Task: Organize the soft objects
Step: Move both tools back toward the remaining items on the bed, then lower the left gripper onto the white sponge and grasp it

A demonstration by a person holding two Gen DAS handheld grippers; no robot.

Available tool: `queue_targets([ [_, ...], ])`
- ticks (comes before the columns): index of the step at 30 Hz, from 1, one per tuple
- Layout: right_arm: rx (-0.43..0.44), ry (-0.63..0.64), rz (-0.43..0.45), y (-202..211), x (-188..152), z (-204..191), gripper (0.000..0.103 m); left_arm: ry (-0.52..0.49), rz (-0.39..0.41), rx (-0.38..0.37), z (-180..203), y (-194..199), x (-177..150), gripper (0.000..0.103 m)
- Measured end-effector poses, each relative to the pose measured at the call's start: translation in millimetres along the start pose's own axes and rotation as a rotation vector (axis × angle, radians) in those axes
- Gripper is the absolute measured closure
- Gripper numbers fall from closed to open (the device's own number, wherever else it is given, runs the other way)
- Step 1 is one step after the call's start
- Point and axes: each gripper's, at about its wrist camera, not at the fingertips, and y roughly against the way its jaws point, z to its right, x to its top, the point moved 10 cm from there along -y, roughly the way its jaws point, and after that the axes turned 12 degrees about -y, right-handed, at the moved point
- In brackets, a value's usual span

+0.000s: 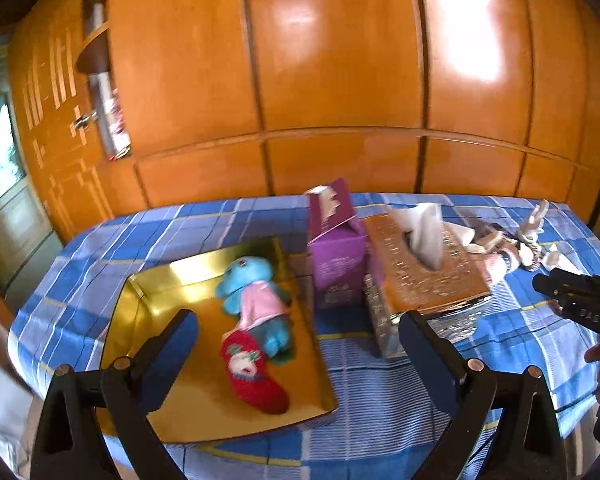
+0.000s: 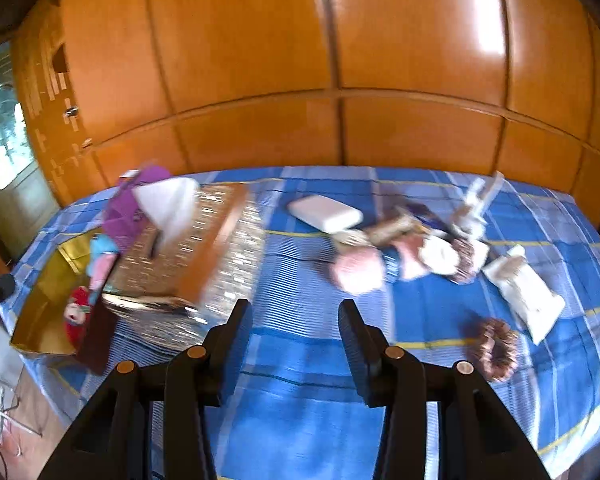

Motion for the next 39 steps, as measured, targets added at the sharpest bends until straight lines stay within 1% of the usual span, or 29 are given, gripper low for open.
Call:
queue_targets([
  [5, -0.069, -0.043, -0.011, 6, -8, 42, 0.058, -0.071, 0.019, -0.039, 29, -1, 17, 0.002],
  [9, -0.106, -0.081, -0.019, 10, -13, 68, 0.058, -0.126, 0.040, -0.072, 52, -1, 32, 0.002],
  [14, -0.153, -0.105, -0.026, 17, -19, 98, 0.058, -0.187, 0.076, -0.136, 84, 0, 61, 0.002],
  [17, -0.174, -0.130, -0.035, 18, -24, 115, 0.058, -0.207, 0.091, -0.213, 108, -2, 83, 0.002],
  [19, -0.183, -0.145, -0.038, 18, -25, 122, 0.058, -0.218, 0.086, -0.239, 123, -5, 94, 0.002],
  [21, -0.190, -0.160, -0.039, 18, -25, 129, 0.058, -0.221, 0.078, -0.293, 138, -10, 104, 0.002],
  [23, -0.183, -0.182, -0.037, 18, -24, 133, 0.058, -0.200, 0.030, -0.363, 155, -22, 117, 0.002],
  [24, -0.179, -0.191, -0.040, 18, -25, 135, 0.058, -0.173, -0.012, -0.427, 167, -31, 125, 0.002],
  [25, -0.177, -0.192, -0.043, 17, -25, 135, 0.058, -0.149, -0.044, -0.466, 174, -39, 132, 0.002],
  [26, -0.176, -0.191, -0.044, 17, -26, 135, 0.058, -0.104, -0.103, -0.514, 183, -51, 140, 0.002],
  [28, -0.172, -0.193, -0.050, 17, -26, 135, 0.058, -0.024, -0.173, -0.576, 197, -69, 157, 0.002],
  [29, -0.166, -0.193, -0.051, 17, -26, 135, 0.058, -0.005, -0.210, -0.584, 207, -83, 167, 0.002],
  [30, -0.165, -0.193, -0.049, 17, -26, 136, 0.058, 0.002, -0.236, -0.582, 213, -91, 172, 0.002],
  [32, -0.159, -0.198, -0.054, 17, -26, 138, 0.058, 0.027, -0.315, -0.585, 232, -120, 184, 0.000],
  [33, -0.157, -0.201, -0.055, 17, -26, 139, 0.058, 0.042, -0.382, -0.587, 242, -140, 186, 0.000],
  [34, -0.156, -0.211, -0.057, 16, -26, 141, 0.058, 0.070, -0.429, -0.594, 247, -153, 185, 0.000],
  [35, -0.150, -0.224, -0.062, 16, -26, 144, 0.058, 0.104, -0.508, -0.611, 257, -172, 181, 0.000],
  [36, -0.144, -0.233, -0.067, 16, -27, 146, 0.058, 0.127, -0.568, -0.620, 262, -186, 175, 0.000],
  [39, -0.137, -0.270, -0.070, 18, -25, 155, 0.058, 0.203, -0.683, -0.603, 269, -223, 162, 0.000],
])
